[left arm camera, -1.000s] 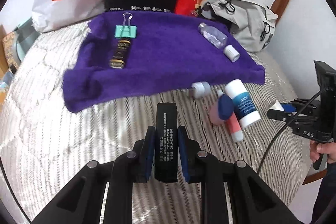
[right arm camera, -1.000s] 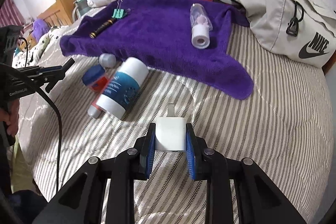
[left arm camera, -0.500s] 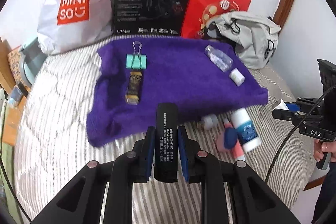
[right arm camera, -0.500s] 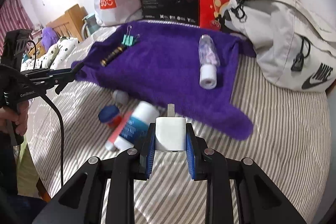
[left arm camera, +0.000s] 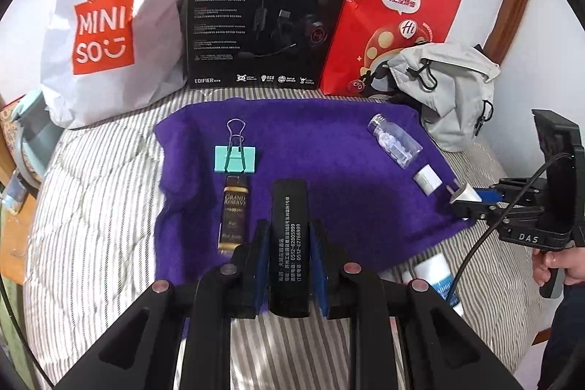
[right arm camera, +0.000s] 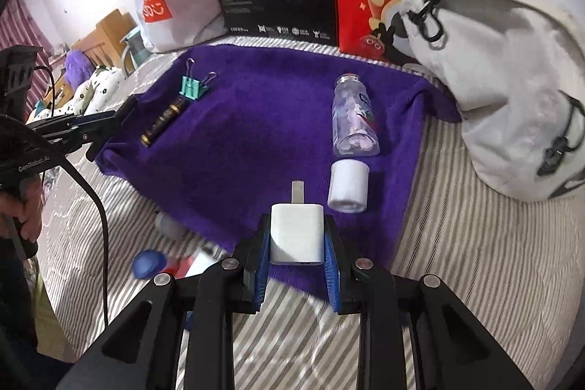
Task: Organize rigid objects
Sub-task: 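Carry the black box and white plug with both tools onto the purple towel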
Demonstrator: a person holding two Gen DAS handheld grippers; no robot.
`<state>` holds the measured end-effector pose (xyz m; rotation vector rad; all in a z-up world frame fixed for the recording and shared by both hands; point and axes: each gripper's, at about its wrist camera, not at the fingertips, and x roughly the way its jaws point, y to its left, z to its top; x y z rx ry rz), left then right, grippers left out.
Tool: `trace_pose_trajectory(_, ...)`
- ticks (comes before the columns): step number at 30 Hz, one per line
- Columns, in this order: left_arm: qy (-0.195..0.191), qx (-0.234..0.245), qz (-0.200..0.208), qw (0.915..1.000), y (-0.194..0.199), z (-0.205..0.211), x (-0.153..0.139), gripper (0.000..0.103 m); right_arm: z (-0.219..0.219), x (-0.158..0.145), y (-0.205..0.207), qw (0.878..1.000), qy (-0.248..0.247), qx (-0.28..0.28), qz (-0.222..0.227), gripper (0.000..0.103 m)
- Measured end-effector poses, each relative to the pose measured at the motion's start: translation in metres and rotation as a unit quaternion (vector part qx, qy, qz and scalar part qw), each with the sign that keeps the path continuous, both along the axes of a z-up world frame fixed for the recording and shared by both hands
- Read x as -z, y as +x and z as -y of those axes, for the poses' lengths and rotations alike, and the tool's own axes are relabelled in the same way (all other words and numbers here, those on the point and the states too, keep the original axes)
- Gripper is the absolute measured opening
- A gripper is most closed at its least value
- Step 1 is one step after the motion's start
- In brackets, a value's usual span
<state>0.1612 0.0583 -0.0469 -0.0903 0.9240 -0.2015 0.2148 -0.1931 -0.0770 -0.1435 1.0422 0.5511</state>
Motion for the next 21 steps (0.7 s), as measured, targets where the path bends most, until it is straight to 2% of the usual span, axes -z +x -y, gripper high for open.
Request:
trace_pose_trajectory(9,-0.010,0.005,-0.022,0.9997,0.032,0.001,0.025,0.021,-0.018,0.031,0.021,0.999,-0.031,-0.011,-0.034,0.026)
trace_pose_trajectory(16,-0.010,0.006,-0.033,0.9994,0.052,-0.001,0.040,0.021,-0.022,0.034,0.023,0.999,-0.042,-0.020,-0.026,0.026)
trace_pose_trajectory(21,0.023,0.011,-0.042,0.9988,0.066,0.009,0.051,0.021,-0.024,0.034,0.021,0.998,-0.054,-0.036,-0.014,0.027)
